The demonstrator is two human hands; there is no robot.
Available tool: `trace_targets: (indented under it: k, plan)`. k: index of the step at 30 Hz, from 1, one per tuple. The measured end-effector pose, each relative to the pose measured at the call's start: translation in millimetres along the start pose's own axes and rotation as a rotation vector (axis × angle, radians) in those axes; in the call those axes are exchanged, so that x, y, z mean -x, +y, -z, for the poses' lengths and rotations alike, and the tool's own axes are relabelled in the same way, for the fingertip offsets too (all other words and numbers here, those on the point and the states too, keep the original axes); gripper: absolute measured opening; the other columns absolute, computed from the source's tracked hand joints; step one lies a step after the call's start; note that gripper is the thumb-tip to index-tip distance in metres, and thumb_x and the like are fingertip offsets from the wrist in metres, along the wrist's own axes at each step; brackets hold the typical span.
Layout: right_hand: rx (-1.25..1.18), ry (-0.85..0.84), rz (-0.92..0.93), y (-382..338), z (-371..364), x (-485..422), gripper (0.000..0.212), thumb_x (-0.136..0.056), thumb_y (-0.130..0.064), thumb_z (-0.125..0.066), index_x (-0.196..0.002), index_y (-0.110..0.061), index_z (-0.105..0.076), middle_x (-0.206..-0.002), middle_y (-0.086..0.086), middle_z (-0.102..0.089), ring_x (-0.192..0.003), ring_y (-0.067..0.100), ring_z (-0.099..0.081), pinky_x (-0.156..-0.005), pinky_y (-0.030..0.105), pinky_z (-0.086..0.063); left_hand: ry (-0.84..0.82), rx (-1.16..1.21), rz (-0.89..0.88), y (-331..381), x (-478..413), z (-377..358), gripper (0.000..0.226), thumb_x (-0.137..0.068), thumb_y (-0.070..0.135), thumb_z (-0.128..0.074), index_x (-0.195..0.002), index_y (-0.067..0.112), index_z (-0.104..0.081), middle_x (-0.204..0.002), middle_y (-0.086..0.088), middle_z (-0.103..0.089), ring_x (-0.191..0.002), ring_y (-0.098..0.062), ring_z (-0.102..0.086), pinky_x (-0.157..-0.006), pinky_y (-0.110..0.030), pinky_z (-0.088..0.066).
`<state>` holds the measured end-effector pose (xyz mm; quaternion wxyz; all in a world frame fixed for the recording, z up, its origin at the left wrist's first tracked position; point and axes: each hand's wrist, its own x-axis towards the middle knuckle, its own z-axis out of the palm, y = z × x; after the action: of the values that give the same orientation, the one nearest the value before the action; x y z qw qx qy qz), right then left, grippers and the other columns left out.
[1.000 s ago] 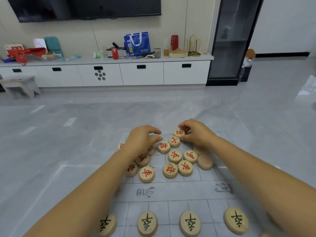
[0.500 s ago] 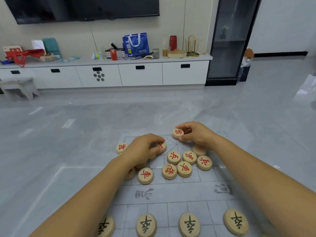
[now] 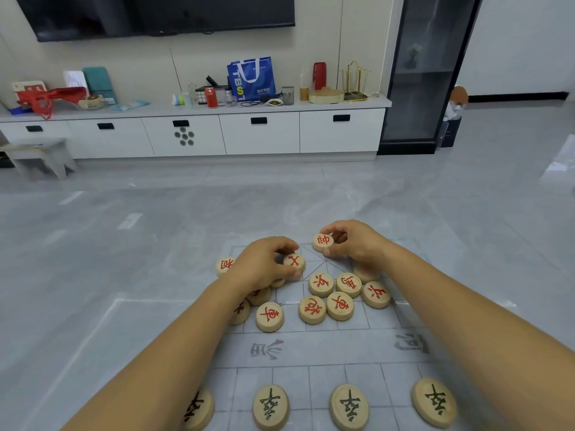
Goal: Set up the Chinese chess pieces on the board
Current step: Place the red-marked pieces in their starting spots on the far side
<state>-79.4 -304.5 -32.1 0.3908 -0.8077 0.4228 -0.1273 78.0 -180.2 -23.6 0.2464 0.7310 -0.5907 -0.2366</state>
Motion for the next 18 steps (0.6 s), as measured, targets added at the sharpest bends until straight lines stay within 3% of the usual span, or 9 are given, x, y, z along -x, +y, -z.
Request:
trace_targets:
  k: [4,7,9,15,18]
  plan:
    - [-0.116,-0.017,-0.013,1,6,6,0.05,-0.08,-0.01,-0.069,-0.127,-0.012,-0.052,-0.1,-0.002,-0.053,-0.093,0.013,-0.051,-0.084,0.022,-0.04,-0.036,0.024,0.0,0,1,3,0.054,-0.078,0.021,-0.072,-0.127,0.023,-0.05,-0.121,0.004,-0.059,-0.108,-0.009,-0.051,-0.086,-0.019,-0.036]
    - [-0.373,0.021,-0.057,7,19,14,0.038,-0.087,-0.009,-0.06,-0.124,-0.01,-0.052,-0.111,0.006,-0.058,-0.095,0.015,-0.055,-0.077,0.016,-0.047,-0.034,-0.007,0.0,1,2,1,0.056,-0.078,0.021,-0.071,-0.129,0.023,-0.048,-0.124,0.005,-0.057,-0.113,-0.012,-0.051,-0.088,-0.021,-0.038]
    - [-0.503,0.093,-0.098,14,28,22,0.03,-0.089,-0.007,-0.056,-0.119,-0.007,-0.056,-0.105,0.008,-0.061,-0.085,0.014,-0.056,-0.069,0.015,-0.048,-0.046,-0.015,-0.004,1,2,2,0.057,-0.078,0.02,-0.071,-0.13,0.024,-0.047,-0.124,0.005,-0.057,-0.112,-0.012,-0.05,-0.089,-0.021,-0.038]
    - [-0.332,0.12,-0.126,35,48,47,0.016,-0.088,-0.008,-0.055,-0.099,-0.013,-0.065,-0.079,-0.002,-0.062,-0.064,0.009,-0.048,-0.063,0.018,-0.04,-0.041,0.052,0.019,-9,8,11,0.048,-0.077,0.02,-0.073,-0.121,0.023,-0.054,-0.118,0.006,-0.06,-0.106,-0.008,-0.053,-0.088,-0.02,-0.041]
    - [-0.257,0.006,-0.069,31,41,54,0.014,-0.085,-0.019,-0.062,-0.098,-0.021,-0.067,-0.088,-0.008,-0.065,-0.08,0.006,-0.057,-0.072,0.018,-0.04,-0.059,0.076,0.042,-16,12,17,0.035,-0.077,0.019,-0.072,-0.108,0.028,-0.058,-0.113,0.008,-0.06,-0.102,-0.007,-0.056,-0.081,-0.016,-0.044]
